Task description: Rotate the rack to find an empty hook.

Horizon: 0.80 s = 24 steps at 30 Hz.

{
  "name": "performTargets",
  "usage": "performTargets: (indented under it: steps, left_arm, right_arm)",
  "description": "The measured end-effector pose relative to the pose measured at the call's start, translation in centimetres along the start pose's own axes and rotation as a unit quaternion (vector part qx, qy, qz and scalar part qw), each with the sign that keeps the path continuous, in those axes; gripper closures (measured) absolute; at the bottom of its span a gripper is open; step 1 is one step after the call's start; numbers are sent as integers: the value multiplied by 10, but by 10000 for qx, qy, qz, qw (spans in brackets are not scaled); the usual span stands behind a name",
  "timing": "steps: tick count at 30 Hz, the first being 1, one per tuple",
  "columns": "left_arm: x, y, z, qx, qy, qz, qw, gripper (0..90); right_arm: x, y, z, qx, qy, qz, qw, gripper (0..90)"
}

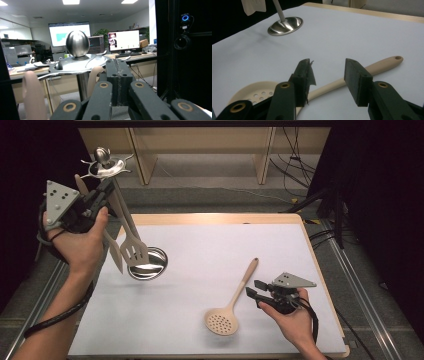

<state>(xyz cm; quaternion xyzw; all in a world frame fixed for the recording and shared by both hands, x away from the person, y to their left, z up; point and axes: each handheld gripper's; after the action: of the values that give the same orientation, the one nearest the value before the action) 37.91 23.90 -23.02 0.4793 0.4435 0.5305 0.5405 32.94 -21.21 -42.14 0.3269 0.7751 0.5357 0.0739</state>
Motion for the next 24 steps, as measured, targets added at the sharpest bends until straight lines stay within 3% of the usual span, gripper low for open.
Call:
performTargets:
  steps: [4,5,6,8,10,11,16,18,20,23,24]
  left_arm:
    - [6,0,-2,-1,36,-39,10000,897]
    - [7,0,-2,0,54,-36,10000,897]
    - [9,0,-3,7,54,-37,10000,897]
    - [11,0,-3,5,80,-54,10000,897]
    - [13,1,-4,6,95,-82,9999,897]
    - [14,1,-4,15,107,-60,9999,897]
    - [19,0,-6,14,157,-100,9998,897]
    - [20,0,-7,30,171,-106,9998,897]
    - [21,0,-7,24,178,-115,9998,896]
    - [21,0,-7,31,157,-141,9998,896]
    - [21,0,-8,33,134,-117,9998,895]
  right_arm:
    - [0,0,-1,54,5,-25,10000,567]
    - [0,0,0,66,45,25,10000,567]
    - [4,0,-1,114,61,275,9995,567]
    - [4,0,-1,119,65,298,9995,567]
    - [4,1,-1,84,58,284,9995,567]
    - [1,1,-1,79,50,161,9998,567]
    - [1,0,0,82,65,240,9997,567]
    - [-1,0,1,-14,58,105,9999,567]
    - [-1,0,1,8,94,184,9998,567]
    - [-2,0,1,-22,48,108,9999,567]
    - [-1,0,1,25,99,202,9997,567]
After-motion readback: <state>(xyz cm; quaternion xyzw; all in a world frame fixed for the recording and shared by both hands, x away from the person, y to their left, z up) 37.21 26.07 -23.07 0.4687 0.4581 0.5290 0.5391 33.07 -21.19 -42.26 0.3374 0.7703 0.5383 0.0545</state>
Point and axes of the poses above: each handheld gripper's, and its own axes: z roughly forward along the jaws, y roughly out of its top, x roughly to its left, and after that the axes turned 14 degrees about y, right-handed
